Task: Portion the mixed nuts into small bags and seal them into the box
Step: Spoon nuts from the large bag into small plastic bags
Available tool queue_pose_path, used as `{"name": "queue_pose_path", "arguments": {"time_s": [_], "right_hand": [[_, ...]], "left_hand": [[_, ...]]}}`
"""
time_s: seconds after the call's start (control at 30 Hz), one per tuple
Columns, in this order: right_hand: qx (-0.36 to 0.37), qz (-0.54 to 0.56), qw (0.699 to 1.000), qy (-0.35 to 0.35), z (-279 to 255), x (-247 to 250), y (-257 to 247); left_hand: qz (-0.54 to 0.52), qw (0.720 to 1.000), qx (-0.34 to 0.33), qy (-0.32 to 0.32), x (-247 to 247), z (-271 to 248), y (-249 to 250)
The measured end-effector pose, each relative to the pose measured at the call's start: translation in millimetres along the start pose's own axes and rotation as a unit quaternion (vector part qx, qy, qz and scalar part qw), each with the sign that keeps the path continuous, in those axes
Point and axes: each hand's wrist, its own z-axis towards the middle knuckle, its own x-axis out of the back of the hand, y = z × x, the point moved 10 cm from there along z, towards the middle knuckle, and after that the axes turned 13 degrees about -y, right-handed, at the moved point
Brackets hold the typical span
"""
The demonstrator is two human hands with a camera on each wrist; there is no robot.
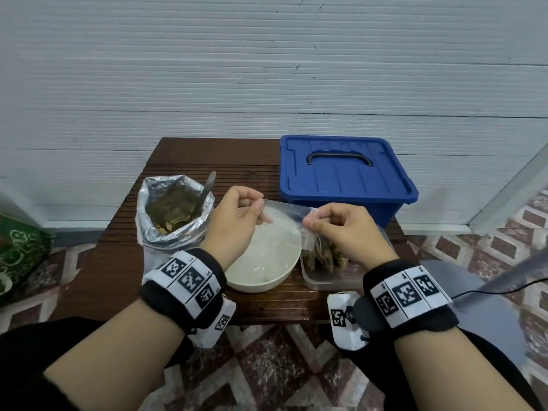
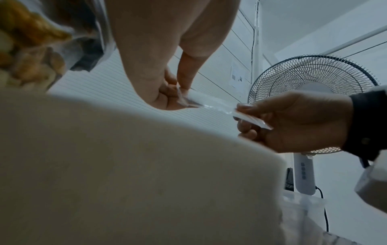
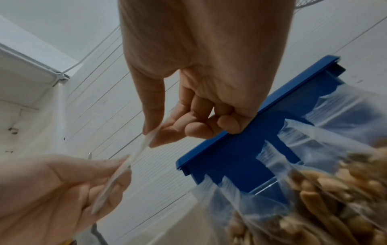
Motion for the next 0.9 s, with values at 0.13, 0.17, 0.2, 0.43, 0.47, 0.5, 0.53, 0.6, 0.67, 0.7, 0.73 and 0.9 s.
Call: {"name": "queue_pose_path", "arguments": {"time_s": [0.13,0.17,0.2,0.43,0.47,0.5,0.53,0.6,0.67,0.7,0.73,0.9], "right_hand": [[-0.017,0.010,1.000,0.007,0,2,6],[-0.018,0.009,1.000,0.006,-1,2,6],[-0.017,0.008,1.000,0.004,-1,1,5],[-0.006,0.022,1.000,-0.009,-2,-8,-2],[-0.006,0.024,1.000,-0.011,-2,-9,-3],[-0.005,0.025,1.000,-0.012,-2,-10,-3],[-0.003,0.027,1.000,-0.012,-2,-10,-4],[0.005,0.023,1.000,-0.012,-2,-9,-7],[0.010,0.023,1.000,-0.010,-2,-7,-9],[0.010,0.032,0.999,-0.012,-2,-6,-8],[0.011,0.039,0.999,-0.016,-3,-6,-8],[0.010,0.022,1.000,-0.021,-3,-7,-8]], "left_hand": [[0.127,0.991,-0.020,-0.037,-10,-2,7],[0.183,0.979,-0.055,-0.070,-18,-4,15],[0.238,0.961,-0.093,-0.107,-28,-7,24],[0.378,0.890,-0.217,-0.137,-54,-23,37],[0.377,0.891,-0.217,-0.127,-53,-23,38],[0.379,0.891,-0.218,-0.120,-52,-24,38],[0.382,0.891,-0.218,-0.114,-52,-24,38],[0.385,0.892,-0.214,-0.104,-49,-23,39],[0.371,0.901,-0.205,-0.090,-43,-21,40],[0.358,0.907,-0.203,-0.083,-41,-21,40],[0.345,0.913,-0.205,-0.076,-38,-21,41],[0.318,0.923,-0.210,-0.061,-33,-20,40]]}}
